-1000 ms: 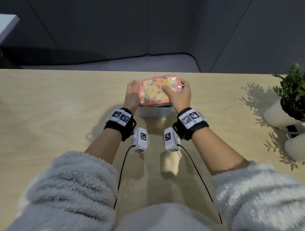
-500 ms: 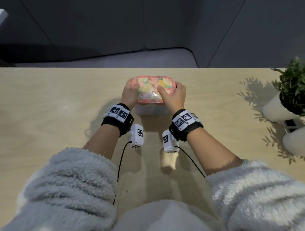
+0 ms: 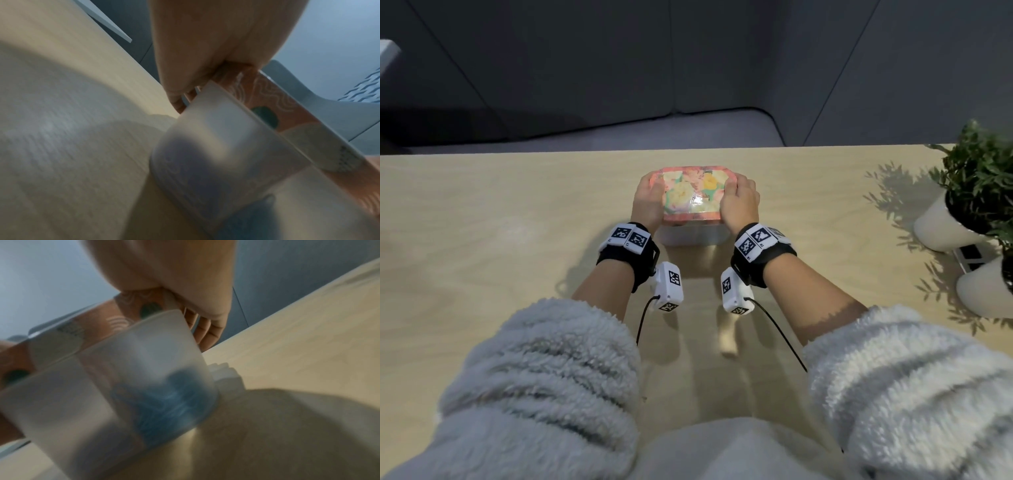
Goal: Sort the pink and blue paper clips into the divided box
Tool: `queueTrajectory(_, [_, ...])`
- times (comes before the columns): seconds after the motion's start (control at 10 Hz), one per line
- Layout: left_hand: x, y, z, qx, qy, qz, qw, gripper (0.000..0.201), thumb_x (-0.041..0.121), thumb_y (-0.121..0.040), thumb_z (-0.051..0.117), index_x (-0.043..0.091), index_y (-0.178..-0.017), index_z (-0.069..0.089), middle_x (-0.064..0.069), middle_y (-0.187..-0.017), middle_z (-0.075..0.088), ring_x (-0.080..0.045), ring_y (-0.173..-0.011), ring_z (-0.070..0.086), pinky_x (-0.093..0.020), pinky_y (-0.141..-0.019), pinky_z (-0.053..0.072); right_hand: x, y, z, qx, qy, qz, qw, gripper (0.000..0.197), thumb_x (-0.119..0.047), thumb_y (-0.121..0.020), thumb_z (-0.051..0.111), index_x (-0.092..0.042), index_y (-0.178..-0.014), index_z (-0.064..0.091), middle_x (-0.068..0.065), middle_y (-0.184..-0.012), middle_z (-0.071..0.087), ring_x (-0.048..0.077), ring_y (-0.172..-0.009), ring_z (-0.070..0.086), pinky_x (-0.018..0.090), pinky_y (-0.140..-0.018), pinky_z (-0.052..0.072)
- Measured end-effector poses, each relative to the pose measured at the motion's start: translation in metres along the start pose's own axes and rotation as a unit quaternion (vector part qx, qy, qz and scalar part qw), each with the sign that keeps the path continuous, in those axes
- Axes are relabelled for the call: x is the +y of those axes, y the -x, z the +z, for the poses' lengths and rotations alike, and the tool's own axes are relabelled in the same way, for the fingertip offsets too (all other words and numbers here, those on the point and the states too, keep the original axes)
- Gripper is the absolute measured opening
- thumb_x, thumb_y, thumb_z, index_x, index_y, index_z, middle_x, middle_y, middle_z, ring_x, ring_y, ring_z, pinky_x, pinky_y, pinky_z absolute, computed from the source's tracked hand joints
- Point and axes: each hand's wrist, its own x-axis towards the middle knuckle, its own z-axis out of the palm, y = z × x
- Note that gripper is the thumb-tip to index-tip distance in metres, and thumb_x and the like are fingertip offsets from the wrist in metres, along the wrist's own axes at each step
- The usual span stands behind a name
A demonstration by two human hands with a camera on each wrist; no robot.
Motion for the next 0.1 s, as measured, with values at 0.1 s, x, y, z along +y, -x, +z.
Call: queueTrajectory(0.1, [0.0006,-0.0003,-0.0073,-0.003,-0.015,-0.017,1.0,0.041,0.025,-0.1,0.032,0.007,-0.137,0.034,-0.009,-0.123,0.053,-0.017,-0.102,0.054,-0.008,-0.06,0.05,-0.0033,-0.0038,-0.003,-0.034,0.013,0.016,0.999,0.062,-0.046,-0.093,0.015,-0.007,-0.131,0.044,0.016,-0.138,0.043,0.032,-0.13,0.035,0.043,-0.11,0.027])
